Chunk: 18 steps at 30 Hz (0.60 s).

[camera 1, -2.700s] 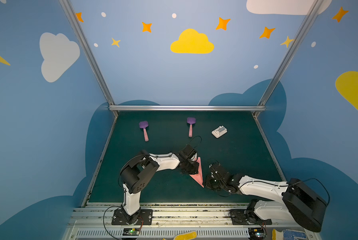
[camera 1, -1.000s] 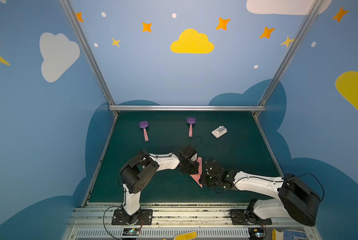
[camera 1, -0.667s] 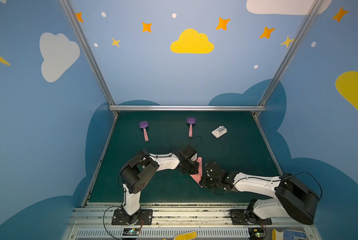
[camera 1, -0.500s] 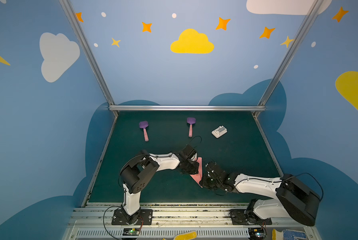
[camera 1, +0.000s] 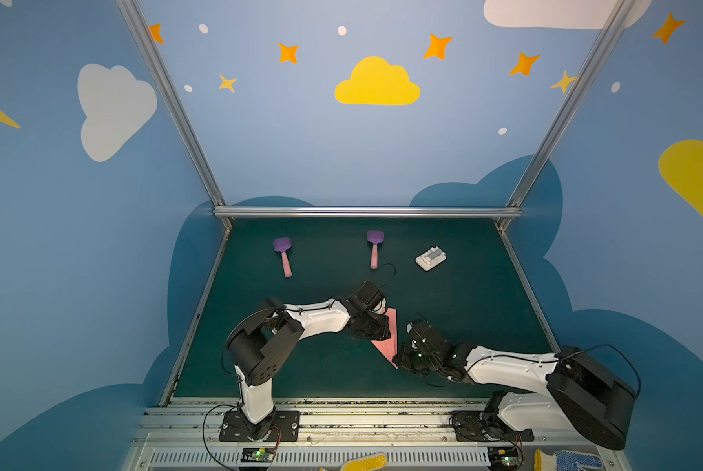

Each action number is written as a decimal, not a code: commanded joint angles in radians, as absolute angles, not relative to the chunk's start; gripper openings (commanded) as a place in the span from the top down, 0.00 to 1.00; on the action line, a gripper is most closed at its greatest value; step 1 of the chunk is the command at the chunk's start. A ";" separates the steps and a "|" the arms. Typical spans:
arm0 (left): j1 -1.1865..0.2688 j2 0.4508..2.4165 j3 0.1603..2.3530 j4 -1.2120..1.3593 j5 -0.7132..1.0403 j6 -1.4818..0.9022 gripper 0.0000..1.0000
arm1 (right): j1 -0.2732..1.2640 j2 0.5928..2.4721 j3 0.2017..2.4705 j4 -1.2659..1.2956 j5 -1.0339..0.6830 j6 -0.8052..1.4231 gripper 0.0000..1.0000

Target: Fold a paper plane with a square sheet of paper (fold left side to right side)

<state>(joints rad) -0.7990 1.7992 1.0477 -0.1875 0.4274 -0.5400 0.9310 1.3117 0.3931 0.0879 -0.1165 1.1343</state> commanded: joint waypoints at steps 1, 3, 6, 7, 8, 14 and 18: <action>-0.796 1.739 1.020 -0.199 0.417 -0.540 0.76 | 0.930 1.336 0.348 0.004 -0.104 1.146 1.00; -0.797 1.724 1.008 -0.198 0.424 -0.542 0.83 | 0.930 1.342 0.347 0.005 -0.104 1.145 1.00; -0.802 1.718 0.990 -0.195 0.441 -0.543 0.96 | 0.930 1.344 0.344 0.006 -0.104 1.147 1.00; -0.805 1.718 0.983 -0.191 0.448 -0.544 0.96 | 0.930 1.346 0.342 0.008 -0.104 1.149 1.00; -0.809 1.718 0.976 -0.182 0.456 -0.543 0.96 | 0.930 1.347 0.342 0.009 -0.104 1.149 1.00; -0.834 1.747 0.953 -0.144 0.493 -0.538 0.96 | 0.928 1.347 0.339 0.010 -0.107 1.150 1.00; -0.847 1.767 0.957 -0.130 0.510 -0.525 0.96 | 0.928 1.348 0.338 0.011 -0.109 1.151 1.00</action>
<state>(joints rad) -0.8394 1.7454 0.9524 -0.1513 0.4870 -0.5457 0.9283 1.3102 0.3817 0.1078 -0.1215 1.1473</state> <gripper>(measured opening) 0.047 0.047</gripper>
